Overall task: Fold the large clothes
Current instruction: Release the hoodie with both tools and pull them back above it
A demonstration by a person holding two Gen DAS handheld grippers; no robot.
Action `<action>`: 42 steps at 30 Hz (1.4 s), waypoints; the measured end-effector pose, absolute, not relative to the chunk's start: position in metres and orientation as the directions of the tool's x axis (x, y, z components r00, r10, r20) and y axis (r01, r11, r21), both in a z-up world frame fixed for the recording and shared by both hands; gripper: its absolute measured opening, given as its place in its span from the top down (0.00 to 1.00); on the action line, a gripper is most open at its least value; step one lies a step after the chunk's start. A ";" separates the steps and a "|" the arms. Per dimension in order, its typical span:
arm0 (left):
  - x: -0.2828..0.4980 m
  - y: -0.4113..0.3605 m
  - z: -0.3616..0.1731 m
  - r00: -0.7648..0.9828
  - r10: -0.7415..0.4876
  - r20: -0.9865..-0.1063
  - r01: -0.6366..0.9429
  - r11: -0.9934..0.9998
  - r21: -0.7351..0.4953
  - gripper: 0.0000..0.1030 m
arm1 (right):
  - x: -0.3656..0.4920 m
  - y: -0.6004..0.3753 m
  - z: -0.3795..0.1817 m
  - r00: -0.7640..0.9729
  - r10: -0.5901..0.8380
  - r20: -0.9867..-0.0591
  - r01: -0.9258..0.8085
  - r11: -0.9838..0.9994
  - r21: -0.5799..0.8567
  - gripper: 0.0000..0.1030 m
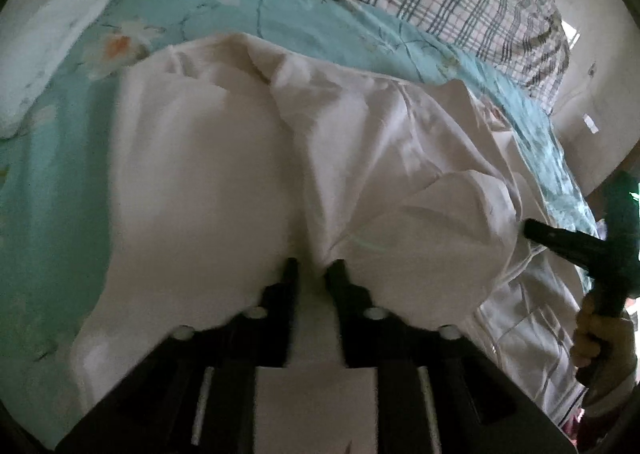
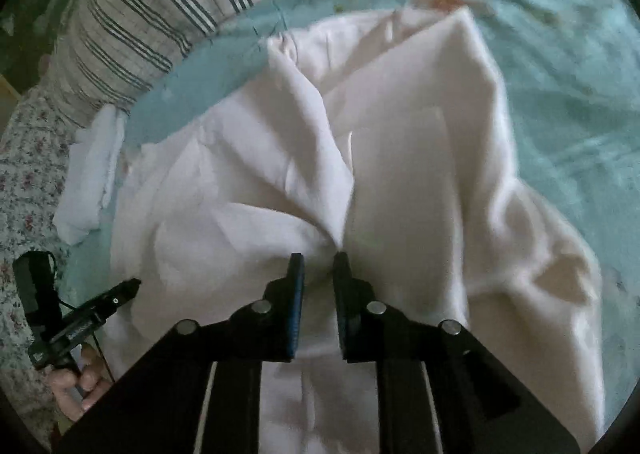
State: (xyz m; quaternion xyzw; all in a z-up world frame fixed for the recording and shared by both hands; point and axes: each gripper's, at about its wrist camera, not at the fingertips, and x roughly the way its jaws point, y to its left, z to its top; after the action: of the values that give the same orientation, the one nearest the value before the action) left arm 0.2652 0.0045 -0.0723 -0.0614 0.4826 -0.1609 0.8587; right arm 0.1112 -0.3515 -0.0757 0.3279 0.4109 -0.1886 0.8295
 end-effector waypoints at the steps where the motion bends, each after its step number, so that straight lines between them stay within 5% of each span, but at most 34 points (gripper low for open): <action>1: 0.260 0.010 -0.070 0.492 -0.333 -0.804 0.206 0.942 -0.265 0.70 | 0.105 -0.348 -0.070 0.599 -0.051 -0.799 0.577 0.720 0.386 0.79; 5: 0.228 0.042 -0.056 0.535 -0.342 -0.773 0.142 0.938 -0.317 0.63 | 0.076 -0.337 -0.046 0.641 -0.055 -0.766 0.547 0.732 0.405 0.68; 12: 0.151 0.117 -0.045 0.600 -0.291 -0.746 0.017 0.936 -0.351 0.26 | 0.021 -0.316 -0.034 0.658 -0.063 -0.750 0.521 0.757 0.394 0.51; 25: 0.062 0.127 -0.071 0.515 -0.432 -0.740 0.147 0.895 -0.421 0.24 | -0.082 -0.327 -0.038 0.643 -0.169 -0.747 0.620 0.688 0.377 0.51; 31: 0.030 0.104 -0.087 0.420 -0.507 -0.753 0.244 0.862 -0.444 0.24 | -0.112 -0.337 -0.055 0.626 -0.108 -0.772 0.630 0.654 0.419 0.51; 42: -0.002 0.126 -0.097 0.430 -0.377 -0.820 0.157 0.926 -0.344 0.23 | -0.129 -0.310 -0.062 0.705 0.051 -0.707 0.480 0.700 0.529 0.49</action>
State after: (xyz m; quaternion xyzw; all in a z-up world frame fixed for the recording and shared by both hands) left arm -0.0017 0.1258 -0.0967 -0.1081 0.5097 -0.1592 0.8385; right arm -0.1287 -0.3100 -0.0618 0.3663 0.3625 -0.1264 0.8476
